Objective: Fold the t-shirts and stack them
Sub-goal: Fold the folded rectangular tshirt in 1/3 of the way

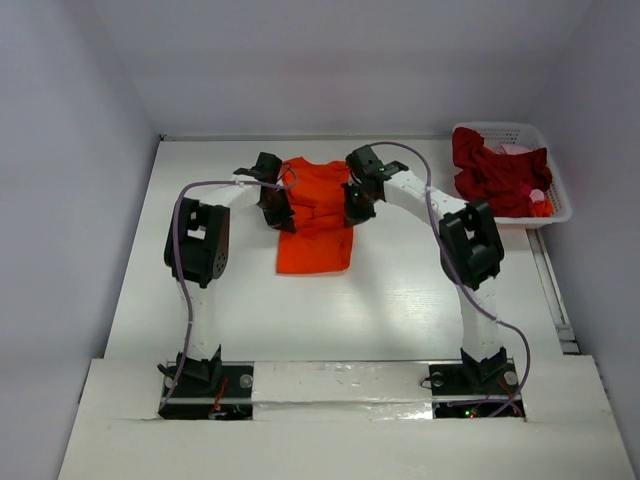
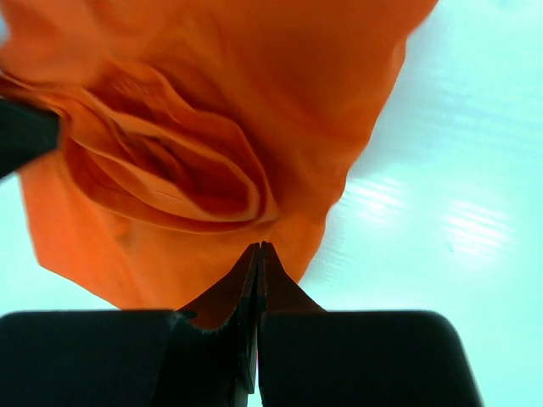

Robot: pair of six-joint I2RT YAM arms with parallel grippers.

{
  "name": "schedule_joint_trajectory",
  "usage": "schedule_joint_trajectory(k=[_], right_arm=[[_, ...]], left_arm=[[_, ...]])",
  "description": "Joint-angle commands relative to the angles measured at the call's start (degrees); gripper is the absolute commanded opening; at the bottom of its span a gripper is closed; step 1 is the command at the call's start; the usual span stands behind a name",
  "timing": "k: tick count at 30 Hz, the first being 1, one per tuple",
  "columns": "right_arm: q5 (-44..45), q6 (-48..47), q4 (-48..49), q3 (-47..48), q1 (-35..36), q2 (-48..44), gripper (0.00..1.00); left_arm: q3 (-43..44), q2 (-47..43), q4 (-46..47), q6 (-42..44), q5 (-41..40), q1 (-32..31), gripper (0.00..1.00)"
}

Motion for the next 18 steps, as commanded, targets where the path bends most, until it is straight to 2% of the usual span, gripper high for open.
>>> schedule_joint_trajectory(k=[1,7,18], right_arm=[[-0.83,-1.16,1.49,-1.82,1.94,-2.73,0.00],[-0.57,-0.46,1.58,-0.07,3.88,-4.84,0.00],[-2.85,0.24,0.60,6.52,4.50,2.90,0.00]], left_arm=[[0.62,-0.32,-0.96,1.52,-2.50,0.34,0.00],[0.54,-0.32,-0.96,1.52,-2.06,0.34,0.00],[0.54,-0.85,-1.04,1.34,-1.88,0.34,0.00]])
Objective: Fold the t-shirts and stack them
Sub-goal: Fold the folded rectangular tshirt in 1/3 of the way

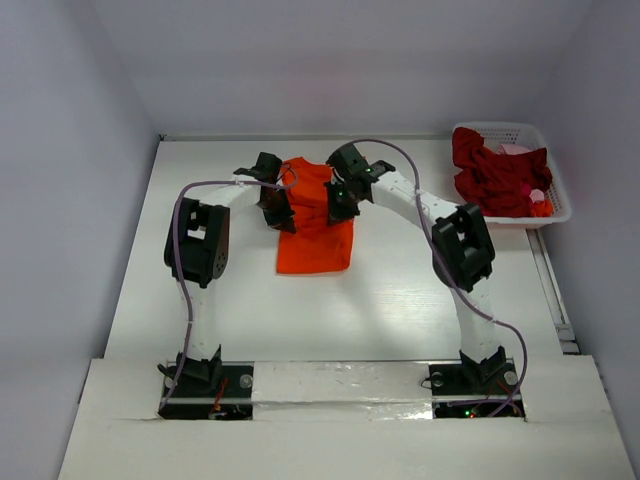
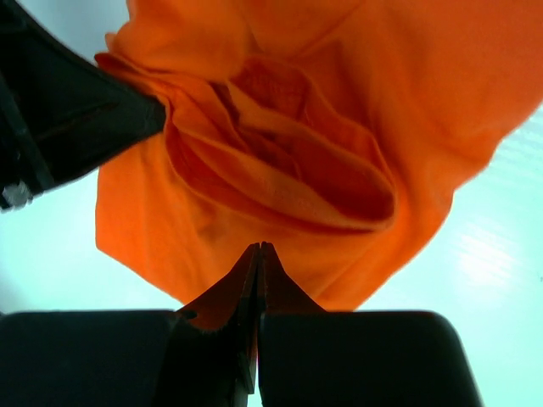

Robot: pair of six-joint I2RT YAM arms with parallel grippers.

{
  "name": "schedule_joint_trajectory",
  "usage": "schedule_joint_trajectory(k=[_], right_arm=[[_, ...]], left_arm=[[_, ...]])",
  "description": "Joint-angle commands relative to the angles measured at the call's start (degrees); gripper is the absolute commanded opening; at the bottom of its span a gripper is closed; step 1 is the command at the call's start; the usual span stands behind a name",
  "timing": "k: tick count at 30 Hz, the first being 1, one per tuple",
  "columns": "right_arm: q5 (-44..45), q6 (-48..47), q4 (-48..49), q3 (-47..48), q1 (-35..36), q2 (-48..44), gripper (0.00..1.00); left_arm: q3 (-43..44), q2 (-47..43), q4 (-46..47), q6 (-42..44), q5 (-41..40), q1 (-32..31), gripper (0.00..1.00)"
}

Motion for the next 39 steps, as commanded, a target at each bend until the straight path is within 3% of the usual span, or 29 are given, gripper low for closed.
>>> schedule_joint_trajectory(k=[1,16,30,39], right_arm=[[-1.50,0.81,0.89,3.31,-0.03,2.94,0.00],[0.17,0.37,-1.04,8.58,-0.03,6.81,0.00],[1.93,1.08,-4.56,20.18,-3.37,14.37,0.00],[2.80,0.29,-5.26,22.03,-8.63,12.71,0.00]], left_arm=[[0.71,-0.85,-1.13,1.41,-1.92,0.34,0.00],[2.03,-0.85,-1.66,1.32,-1.22,0.34,0.00],[0.10,-2.96,-1.40,1.85,-0.52,0.34,0.00],[-0.08,-6.21,-0.96,1.24,-2.19,2.62,0.01]])
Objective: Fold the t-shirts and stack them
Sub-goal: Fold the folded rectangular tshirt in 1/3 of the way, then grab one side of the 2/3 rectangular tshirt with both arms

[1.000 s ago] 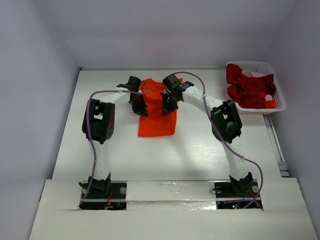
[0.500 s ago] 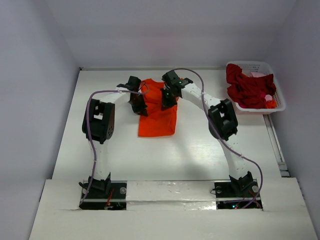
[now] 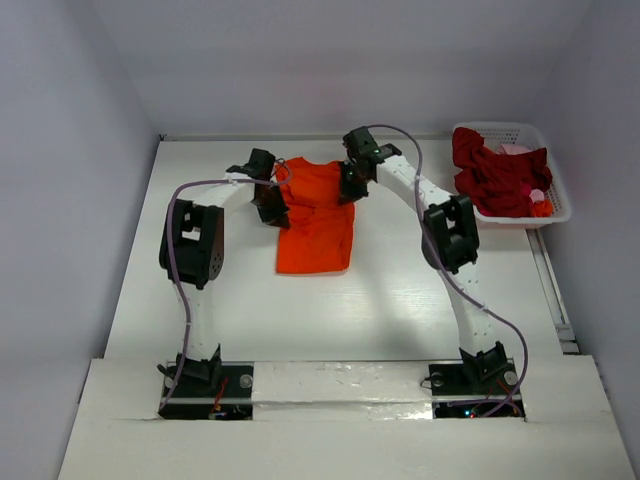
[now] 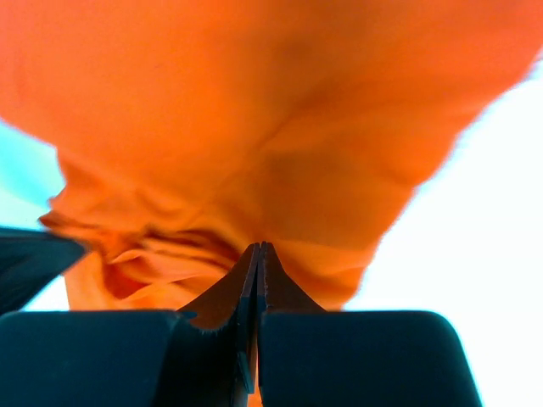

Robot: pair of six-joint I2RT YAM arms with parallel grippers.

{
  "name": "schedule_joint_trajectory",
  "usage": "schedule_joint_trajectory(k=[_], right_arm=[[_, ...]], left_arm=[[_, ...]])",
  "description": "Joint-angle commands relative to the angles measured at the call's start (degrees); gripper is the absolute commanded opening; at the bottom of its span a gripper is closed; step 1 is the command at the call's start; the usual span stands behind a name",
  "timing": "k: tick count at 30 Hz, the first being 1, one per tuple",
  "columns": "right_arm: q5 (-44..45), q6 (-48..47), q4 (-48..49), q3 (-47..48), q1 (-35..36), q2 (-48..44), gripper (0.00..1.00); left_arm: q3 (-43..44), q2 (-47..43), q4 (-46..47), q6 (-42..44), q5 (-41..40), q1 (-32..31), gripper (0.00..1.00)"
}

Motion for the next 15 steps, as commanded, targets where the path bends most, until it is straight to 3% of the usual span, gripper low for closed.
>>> schedule_joint_trajectory(k=[1,4,6,7,9,10,11,13,15], right_arm=[[1.89,-1.26,-1.15,2.65,-2.58,-2.25,0.00],[2.33,-1.53,-0.89,1.68,-3.20,-3.82,0.00],[2.77,-1.71,-0.72,1.42,-3.82,-4.36,0.00],[2.68,-2.06,-0.72,1.50,-3.82,-4.71,0.00],[1.20,-2.06,-0.89,2.47,-4.96,-5.41,0.03],[0.49,-2.15,-0.80,2.99,-4.96,-5.76,0.10],[-0.04,-2.32,-0.46,3.61,-5.75,-6.37,0.28],[-0.48,-2.41,-0.37,6.07,-7.33,-6.73,0.52],[-1.53,-2.41,-0.45,8.00,-9.70,-6.47,0.59]], left_arm=[[0.20,-4.96,-0.70,0.86,-1.62,1.94,0.01],[0.82,-5.93,-1.31,1.13,-2.14,2.48,0.08],[1.17,-8.21,-1.31,1.04,-3.02,2.48,0.26],[1.44,-9.17,-1.05,1.04,-3.63,2.48,0.48],[1.79,-11.99,0.79,1.13,-5.82,3.96,0.65],[1.79,-12.60,1.93,1.04,-6.19,4.75,0.74],[1.53,-13.05,5.33,0.60,-5.41,6.76,0.76],[0.91,-12.44,9.13,-0.54,-3.91,8.71,0.77],[1.96,-9.72,13.18,-2.30,-2.06,10.12,0.77]])
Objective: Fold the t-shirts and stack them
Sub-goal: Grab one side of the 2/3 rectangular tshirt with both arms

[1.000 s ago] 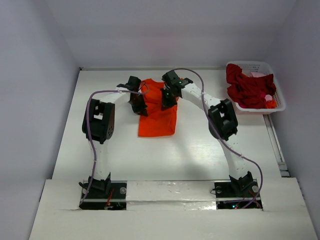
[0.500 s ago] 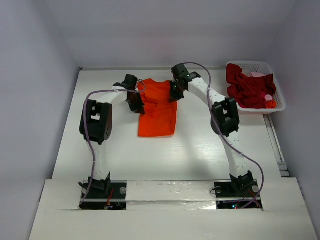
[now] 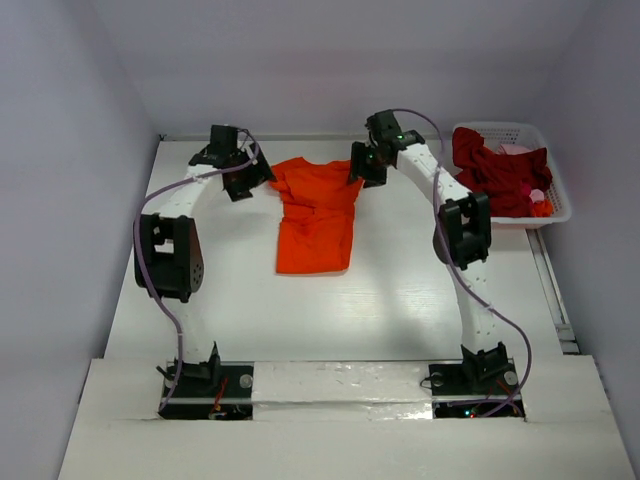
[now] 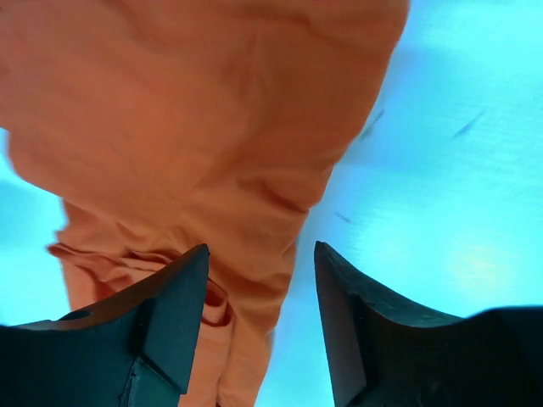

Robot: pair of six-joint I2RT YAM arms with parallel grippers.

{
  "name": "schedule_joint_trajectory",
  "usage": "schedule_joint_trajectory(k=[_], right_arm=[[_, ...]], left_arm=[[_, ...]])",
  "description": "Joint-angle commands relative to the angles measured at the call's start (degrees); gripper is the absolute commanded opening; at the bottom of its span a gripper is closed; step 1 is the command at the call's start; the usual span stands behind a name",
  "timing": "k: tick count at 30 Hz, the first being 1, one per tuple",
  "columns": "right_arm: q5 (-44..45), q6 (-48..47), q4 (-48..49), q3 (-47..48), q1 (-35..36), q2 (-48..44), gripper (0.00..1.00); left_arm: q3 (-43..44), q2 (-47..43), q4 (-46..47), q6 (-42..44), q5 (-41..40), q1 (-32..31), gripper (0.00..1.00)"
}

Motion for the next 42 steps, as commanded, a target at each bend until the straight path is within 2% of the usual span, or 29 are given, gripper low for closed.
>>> schedule_joint_trajectory(k=[1,7,15,24,30,35,42], right_arm=[[-2.08,-0.62,1.23,6.69,-4.18,-5.48,0.63],[-3.84,-2.63,1.76,11.97,-8.57,-3.03,0.66],[-8.49,-4.22,1.93,16.03,-10.07,1.98,0.66],[-16.32,1.30,9.31,14.79,-10.07,4.27,0.66],[-21.24,8.87,13.71,19.62,-10.07,9.28,0.67],[-22.12,11.86,16.09,19.45,-10.07,10.60,0.68],[-18.70,9.23,16.70,13.39,-10.07,7.88,0.68]], left_arm=[[3.05,1.23,8.53,-2.30,1.22,3.54,0.77],[10.07,8.09,16.45,-1.51,1.92,4.08,0.76],[16.42,17.85,25.59,-4.32,10.70,4.60,0.74],[22.57,23.39,23.84,-2.39,10.63,4.60,0.74],[23.89,25.41,21.56,-2.13,9.66,4.60,0.74],[25.47,27.34,18.66,-1.60,9.05,4.60,0.74],[26.27,28.49,15.48,0.25,4.12,4.60,0.74]])
